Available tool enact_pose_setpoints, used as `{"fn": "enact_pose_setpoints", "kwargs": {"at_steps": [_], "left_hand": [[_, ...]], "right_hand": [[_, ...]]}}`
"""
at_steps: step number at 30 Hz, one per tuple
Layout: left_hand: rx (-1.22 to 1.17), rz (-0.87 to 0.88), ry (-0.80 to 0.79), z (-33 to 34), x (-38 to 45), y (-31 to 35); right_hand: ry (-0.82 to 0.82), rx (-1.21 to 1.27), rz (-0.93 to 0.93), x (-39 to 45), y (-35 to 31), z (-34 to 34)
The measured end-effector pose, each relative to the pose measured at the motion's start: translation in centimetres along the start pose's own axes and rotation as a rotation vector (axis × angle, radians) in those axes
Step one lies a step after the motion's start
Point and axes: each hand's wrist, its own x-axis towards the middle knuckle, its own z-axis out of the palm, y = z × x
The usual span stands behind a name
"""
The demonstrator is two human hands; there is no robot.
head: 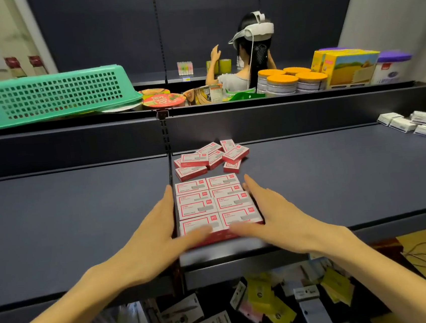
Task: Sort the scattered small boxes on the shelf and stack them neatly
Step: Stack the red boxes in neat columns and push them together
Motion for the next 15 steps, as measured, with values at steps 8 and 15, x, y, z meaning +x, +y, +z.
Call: {"fn": "enact_pose_setpoints", "kwargs": {"at_steps": [8,15], "left_hand": [[0.173,-0.074,0.178,-3.5,9.6,-2.1],[0.313,0.004,0.157,-3.1,16.0,-4.9]], "right_hand": [[0.343,-0.079,0.090,9.5,1.7,-4.1],[0.356,-0.229,0.115,14.8,3.4,-4.0]]}}
